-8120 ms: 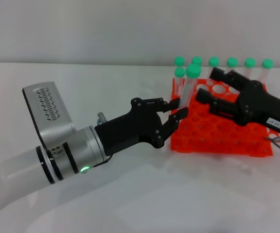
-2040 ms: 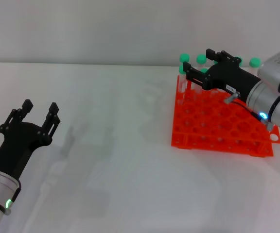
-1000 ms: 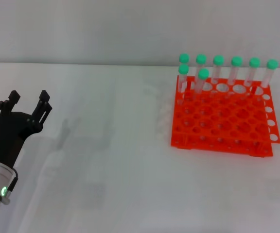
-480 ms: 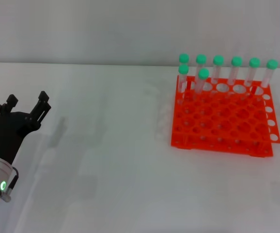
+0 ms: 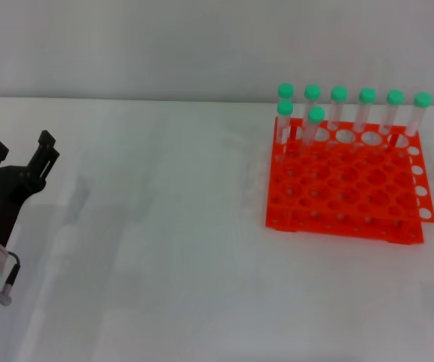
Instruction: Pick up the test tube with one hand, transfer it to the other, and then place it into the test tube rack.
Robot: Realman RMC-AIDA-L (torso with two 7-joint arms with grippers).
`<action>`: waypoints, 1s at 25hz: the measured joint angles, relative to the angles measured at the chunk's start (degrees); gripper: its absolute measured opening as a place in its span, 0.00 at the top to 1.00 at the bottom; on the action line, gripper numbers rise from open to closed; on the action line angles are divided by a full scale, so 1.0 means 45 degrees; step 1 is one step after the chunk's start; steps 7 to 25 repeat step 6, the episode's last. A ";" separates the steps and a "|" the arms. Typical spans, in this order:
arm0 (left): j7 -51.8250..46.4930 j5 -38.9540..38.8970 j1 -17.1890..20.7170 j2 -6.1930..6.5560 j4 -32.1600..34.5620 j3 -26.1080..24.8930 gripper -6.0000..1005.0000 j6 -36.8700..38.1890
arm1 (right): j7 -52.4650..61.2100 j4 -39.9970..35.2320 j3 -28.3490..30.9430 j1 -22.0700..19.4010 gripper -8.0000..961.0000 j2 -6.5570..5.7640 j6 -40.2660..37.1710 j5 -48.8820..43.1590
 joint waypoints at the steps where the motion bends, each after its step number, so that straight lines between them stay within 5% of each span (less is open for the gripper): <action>1: -0.0008 -0.0040 -0.0033 0.0000 0.0002 -0.0001 0.11 0.0002 | 0.0001 -0.0015 0.0022 0.0000 0.21 0.0000 -0.0016 0.0003; 25: -0.0032 -0.0351 -0.0134 -0.0012 0.0020 0.0005 0.11 0.0034 | -0.0002 -0.0024 0.0060 0.0063 0.21 0.0000 -0.0047 0.0078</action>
